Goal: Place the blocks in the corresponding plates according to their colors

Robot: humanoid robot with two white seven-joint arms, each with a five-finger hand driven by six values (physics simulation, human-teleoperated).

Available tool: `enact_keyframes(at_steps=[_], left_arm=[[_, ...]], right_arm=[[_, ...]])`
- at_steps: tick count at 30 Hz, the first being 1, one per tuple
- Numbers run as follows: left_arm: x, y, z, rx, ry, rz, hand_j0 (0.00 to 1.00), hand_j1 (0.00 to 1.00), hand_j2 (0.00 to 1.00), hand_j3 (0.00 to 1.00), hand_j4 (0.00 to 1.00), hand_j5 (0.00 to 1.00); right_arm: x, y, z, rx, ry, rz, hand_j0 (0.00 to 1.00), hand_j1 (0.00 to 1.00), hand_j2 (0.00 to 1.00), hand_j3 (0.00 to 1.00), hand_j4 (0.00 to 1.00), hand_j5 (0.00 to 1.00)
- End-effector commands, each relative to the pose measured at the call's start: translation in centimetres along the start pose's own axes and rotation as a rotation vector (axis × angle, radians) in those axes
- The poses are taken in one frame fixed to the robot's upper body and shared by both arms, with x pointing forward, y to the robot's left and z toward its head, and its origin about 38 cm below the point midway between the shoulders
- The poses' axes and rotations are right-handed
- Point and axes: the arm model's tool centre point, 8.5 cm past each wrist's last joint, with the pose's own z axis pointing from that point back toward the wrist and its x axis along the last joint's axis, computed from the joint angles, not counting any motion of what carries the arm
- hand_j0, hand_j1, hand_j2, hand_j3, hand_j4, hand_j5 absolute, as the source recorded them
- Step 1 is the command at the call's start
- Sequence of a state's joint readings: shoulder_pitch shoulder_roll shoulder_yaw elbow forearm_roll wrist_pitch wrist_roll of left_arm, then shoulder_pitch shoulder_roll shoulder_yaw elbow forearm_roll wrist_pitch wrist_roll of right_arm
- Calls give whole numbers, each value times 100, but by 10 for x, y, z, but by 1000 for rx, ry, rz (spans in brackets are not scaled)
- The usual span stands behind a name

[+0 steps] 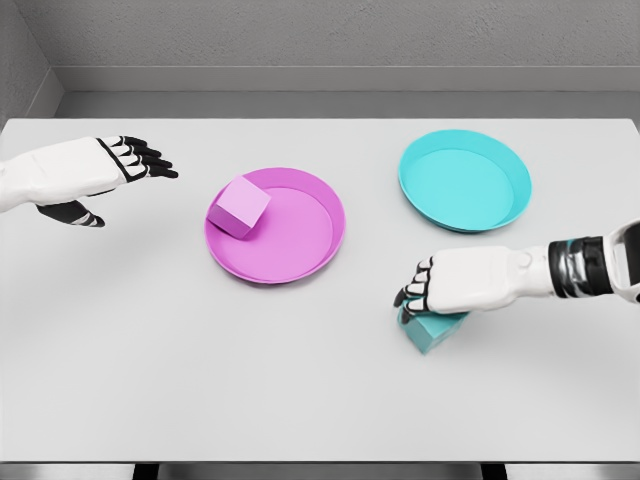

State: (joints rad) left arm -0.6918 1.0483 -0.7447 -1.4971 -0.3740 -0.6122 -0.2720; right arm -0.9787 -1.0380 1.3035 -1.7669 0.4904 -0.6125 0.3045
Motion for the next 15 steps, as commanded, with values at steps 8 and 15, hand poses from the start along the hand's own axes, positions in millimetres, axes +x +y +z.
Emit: enact_keyframes(at_steps=[8,15], left_arm=[[-1,2,1,5,3,2,100,100,100,100,100,100],[-1,1,1,4,3,3,100,100,100,100,100,100]], right_arm=[[-4,-5,5,-10,15,4,61,61,61,61,61,61],[-9,-7,15,0,42,12,61,61,61,61,61,61]])
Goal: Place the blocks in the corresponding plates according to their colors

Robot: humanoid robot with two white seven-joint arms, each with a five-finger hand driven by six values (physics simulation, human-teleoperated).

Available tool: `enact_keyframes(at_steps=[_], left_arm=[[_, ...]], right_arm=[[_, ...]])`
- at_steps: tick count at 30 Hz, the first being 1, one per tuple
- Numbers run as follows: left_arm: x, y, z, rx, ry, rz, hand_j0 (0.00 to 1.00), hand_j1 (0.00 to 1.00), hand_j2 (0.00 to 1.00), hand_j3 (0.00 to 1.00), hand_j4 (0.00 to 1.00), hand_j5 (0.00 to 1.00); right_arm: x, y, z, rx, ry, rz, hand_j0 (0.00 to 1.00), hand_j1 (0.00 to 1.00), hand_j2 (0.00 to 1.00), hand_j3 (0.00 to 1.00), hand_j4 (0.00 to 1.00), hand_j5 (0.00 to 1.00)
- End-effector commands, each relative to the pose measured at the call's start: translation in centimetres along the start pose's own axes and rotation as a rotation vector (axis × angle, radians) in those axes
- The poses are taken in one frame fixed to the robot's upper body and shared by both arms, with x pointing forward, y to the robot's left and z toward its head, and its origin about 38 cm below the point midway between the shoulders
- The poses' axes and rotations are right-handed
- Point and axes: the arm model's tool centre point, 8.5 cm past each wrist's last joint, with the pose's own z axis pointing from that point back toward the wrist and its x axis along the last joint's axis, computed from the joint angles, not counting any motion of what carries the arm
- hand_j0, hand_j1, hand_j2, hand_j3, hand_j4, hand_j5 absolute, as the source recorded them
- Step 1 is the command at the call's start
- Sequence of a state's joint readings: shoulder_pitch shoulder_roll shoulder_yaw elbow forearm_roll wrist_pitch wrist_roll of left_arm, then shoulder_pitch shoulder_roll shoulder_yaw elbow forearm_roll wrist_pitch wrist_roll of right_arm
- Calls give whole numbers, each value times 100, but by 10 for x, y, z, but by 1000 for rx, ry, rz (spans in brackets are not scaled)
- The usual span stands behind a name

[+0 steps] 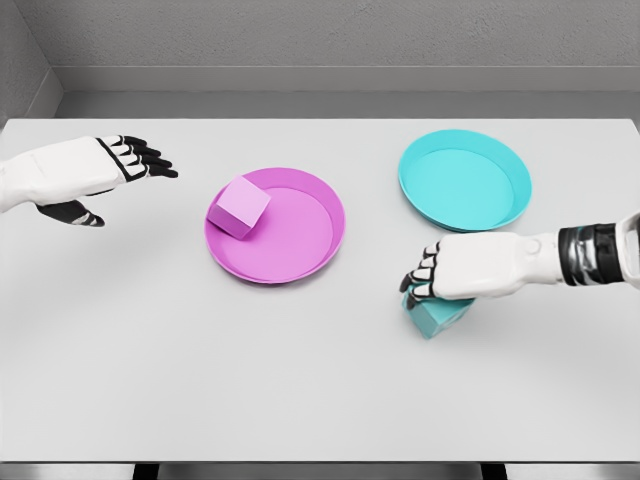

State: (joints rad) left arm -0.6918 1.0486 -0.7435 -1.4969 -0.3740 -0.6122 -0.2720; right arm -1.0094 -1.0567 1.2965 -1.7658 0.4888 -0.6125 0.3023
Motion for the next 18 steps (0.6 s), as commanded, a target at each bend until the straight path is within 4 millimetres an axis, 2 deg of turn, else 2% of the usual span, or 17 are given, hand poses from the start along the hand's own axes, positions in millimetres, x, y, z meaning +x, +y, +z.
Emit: enact_keyframes(at_steps=[1,6,12,18], left_arm=[[0,1,0,4,1,4,100,100,100,100,100,100],[0,1,0,5,1,3,100,100,100,100,100,100],[0,0,0,4,1,5,100,100,100,100,100,100],[0,0,0,4,1,5,100,100,100,100,100,100]], right_arm=[[-1,1,4,4,8,-8,61,61,61,61,61,61],[-5,4,7,16,24,-4,61,61,61,61,61,61],[-22,2,19,12,87,-7,61,61,61,61,61,61],[-30,3,23,19,111,-11,61,61,61,61,61,61]])
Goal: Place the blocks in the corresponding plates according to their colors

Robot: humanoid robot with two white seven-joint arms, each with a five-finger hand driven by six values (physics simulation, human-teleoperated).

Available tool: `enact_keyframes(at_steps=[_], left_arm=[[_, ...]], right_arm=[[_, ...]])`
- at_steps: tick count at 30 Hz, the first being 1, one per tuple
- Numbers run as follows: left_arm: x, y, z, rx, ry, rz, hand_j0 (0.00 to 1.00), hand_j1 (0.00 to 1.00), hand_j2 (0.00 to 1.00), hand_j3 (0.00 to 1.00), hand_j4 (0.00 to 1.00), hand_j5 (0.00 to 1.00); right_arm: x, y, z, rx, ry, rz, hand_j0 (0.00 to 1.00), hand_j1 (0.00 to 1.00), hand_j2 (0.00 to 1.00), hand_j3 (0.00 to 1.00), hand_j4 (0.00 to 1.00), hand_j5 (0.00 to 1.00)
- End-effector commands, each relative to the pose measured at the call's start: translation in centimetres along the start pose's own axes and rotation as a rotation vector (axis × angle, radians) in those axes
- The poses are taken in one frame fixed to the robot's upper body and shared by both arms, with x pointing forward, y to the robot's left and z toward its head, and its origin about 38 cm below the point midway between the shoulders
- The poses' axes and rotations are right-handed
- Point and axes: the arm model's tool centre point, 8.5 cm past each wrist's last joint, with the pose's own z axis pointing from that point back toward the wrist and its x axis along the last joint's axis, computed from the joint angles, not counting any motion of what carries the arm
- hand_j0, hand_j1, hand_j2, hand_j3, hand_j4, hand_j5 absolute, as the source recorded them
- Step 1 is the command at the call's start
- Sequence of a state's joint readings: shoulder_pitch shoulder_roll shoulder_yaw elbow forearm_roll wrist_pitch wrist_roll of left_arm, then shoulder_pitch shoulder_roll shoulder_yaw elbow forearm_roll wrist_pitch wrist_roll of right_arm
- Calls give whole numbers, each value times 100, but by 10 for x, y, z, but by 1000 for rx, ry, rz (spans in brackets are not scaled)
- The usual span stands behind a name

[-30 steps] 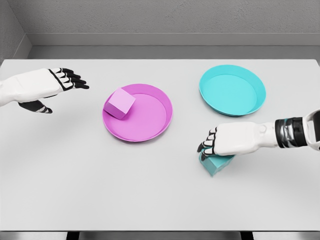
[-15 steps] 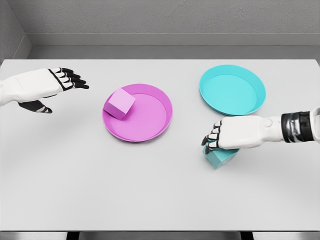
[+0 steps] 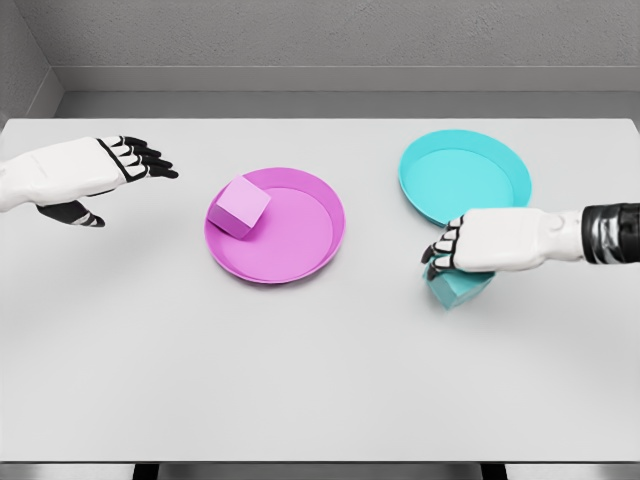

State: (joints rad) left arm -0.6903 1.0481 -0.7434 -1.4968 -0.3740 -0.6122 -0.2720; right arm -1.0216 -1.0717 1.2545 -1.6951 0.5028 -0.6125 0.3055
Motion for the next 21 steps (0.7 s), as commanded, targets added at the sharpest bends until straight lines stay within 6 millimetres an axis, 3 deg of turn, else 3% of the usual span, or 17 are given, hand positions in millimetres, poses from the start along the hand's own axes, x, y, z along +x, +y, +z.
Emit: enact_keyframes(at_steps=[1,21], left_arm=[[-1,0,1,4,2,5,100,100,100,100,100,100],[0,1,1,5,1,3,100,100,100,100,100,100]], right_arm=[[-6,4,2,7,20,-17,61,61,61,61,61,61],[-52,10,23,34,157,-45,61,61,61,61,61,61]])
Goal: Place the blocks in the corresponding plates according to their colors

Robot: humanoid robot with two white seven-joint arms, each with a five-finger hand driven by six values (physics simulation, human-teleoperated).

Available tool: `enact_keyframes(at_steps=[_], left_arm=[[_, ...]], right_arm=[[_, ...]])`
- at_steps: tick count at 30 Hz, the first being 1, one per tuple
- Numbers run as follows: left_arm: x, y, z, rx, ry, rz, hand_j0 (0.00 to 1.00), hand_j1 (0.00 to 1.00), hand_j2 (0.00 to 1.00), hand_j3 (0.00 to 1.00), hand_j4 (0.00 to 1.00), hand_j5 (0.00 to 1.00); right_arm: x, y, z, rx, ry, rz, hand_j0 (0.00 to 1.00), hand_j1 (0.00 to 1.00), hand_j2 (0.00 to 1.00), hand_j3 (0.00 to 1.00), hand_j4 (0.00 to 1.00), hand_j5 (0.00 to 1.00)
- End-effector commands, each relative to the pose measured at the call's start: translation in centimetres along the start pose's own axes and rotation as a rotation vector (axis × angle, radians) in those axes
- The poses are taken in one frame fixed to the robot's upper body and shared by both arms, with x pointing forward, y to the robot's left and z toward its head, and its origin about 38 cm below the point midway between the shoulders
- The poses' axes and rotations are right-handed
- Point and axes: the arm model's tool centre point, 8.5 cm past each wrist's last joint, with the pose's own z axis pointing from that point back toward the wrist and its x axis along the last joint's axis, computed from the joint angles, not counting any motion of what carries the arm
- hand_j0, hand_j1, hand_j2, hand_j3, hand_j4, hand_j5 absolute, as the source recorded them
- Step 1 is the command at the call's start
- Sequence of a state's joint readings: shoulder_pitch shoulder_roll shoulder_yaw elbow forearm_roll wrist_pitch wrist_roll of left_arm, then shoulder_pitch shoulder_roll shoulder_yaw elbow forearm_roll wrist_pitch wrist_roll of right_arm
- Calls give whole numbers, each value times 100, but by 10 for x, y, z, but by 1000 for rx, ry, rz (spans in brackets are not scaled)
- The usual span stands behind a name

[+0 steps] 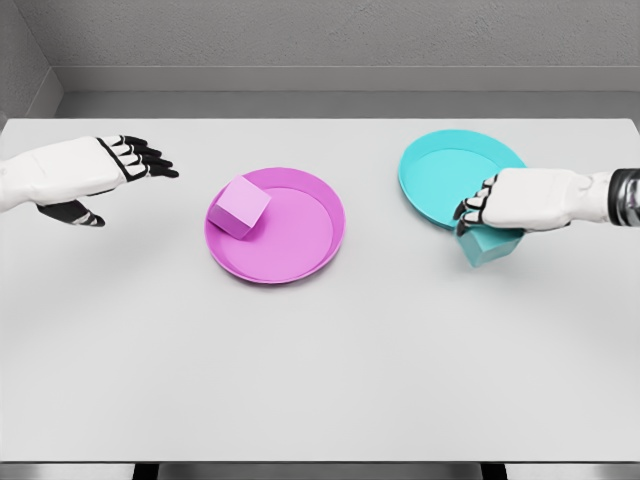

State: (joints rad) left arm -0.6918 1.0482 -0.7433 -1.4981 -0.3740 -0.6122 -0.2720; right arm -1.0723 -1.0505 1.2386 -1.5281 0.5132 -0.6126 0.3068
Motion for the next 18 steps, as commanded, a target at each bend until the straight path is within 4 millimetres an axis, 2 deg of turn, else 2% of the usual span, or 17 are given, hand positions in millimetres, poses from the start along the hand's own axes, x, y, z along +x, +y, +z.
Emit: enact_keyframes(at_steps=[1,7,13,18], left_arm=[[-1,1,1,4,2,5,100,100,100,100,100,100],[-1,1,1,3,3,4,100,100,100,100,100,100],[-1,1,1,3,3,4,100,100,100,100,100,100],[-1,1,1,4,2,2,100,100,100,100,100,100]], right_arm=[[-7,3,0,4,18,-19,61,61,61,61,61,61],[-19,10,0,24,54,-32,61,61,61,61,61,61],[-34,6,2,20,91,-39,61,61,61,61,61,61],[-41,2,-10,9,95,-48,61,61,61,61,61,61]])
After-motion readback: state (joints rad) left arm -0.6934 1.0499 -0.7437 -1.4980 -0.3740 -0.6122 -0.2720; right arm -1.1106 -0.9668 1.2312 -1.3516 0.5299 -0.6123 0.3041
